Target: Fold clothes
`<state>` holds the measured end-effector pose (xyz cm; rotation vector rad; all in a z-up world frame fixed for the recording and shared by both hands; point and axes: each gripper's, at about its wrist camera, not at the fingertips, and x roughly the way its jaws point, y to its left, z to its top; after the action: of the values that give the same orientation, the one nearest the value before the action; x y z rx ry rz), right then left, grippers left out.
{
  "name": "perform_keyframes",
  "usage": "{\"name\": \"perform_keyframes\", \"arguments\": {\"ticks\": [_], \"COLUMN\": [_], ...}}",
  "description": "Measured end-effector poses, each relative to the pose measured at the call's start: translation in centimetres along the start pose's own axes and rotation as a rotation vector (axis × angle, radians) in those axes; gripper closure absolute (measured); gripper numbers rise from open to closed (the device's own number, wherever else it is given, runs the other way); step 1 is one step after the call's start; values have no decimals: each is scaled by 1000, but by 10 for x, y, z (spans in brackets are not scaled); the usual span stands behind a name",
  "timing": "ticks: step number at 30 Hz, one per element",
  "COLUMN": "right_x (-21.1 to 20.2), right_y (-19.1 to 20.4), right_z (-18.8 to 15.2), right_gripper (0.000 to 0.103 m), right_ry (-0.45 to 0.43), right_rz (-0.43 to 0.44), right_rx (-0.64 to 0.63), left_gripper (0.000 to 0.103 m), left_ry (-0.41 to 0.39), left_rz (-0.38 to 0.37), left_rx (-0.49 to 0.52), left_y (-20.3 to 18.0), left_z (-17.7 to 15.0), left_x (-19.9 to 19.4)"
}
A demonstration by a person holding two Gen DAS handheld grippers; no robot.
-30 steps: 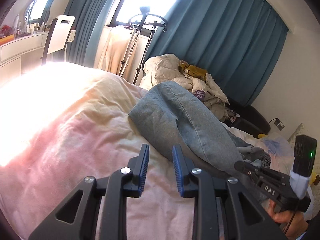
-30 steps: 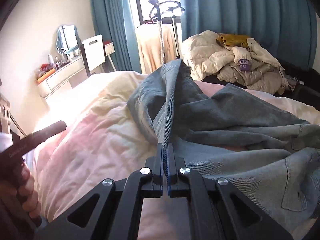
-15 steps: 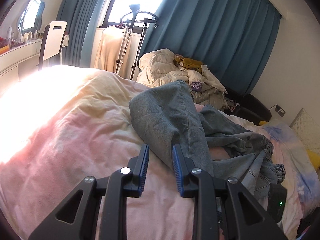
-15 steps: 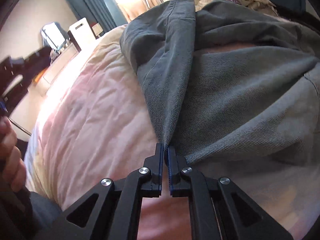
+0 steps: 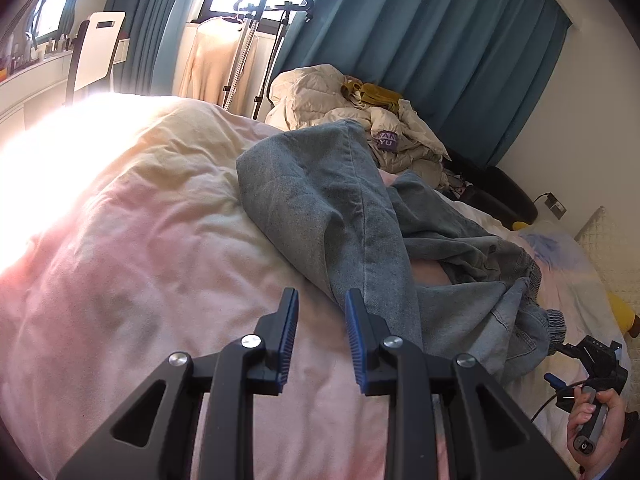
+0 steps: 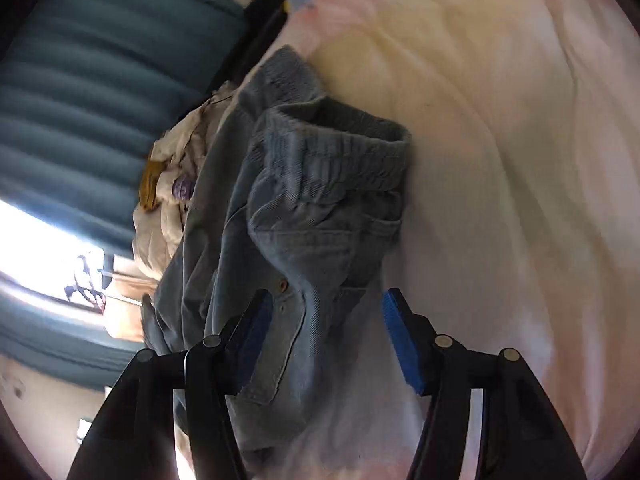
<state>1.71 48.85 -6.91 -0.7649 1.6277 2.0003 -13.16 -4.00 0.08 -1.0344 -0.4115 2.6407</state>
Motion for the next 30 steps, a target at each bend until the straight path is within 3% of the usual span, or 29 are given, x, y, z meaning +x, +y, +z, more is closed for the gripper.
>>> {"name": "perform_keyframes", "arguments": {"ticks": [2,4,7,12,15,16,17,25,27,30], "right_x": [9,15,32,60,61,57,52,-44,-59,-59], "right_y": [-10,-5,10,11,4,4,5,60,55,27], "right_z": [14,22,27,35,41,41,41,39,48,71], "right_gripper": [45,42,34,36,63,79,85,97,97,97], "right_ry": [-8,-55,-69,-69,-81,-97,-117,-476,-517,-523], "right_rz": [77,79,47,-41,-57,-68,-76,19,29,-35], "right_rx": [57,13,-94,-143,-94,-93,-98,-306,-285,-188], "left_gripper": [78,78,78,78,78,78,78,78,78,78], "left_ry": [1,7,20,49,73,79,85,94,92,93], "left_rz": [0,-3,-11,-13,-20,-20,-20,-10,-10,-11], "left_rx": [10,14,8,-13,-39,-47,-53,-48,-48,-46], "left_y": [-2,-4,-5,1,5,6,6,4,4,3], "left_z": [-1,-2,-3,-6,-8,-8,-9,-12,-11,-11], "left_x": [0,2,5,13,19,21,23,30,31,30]}}
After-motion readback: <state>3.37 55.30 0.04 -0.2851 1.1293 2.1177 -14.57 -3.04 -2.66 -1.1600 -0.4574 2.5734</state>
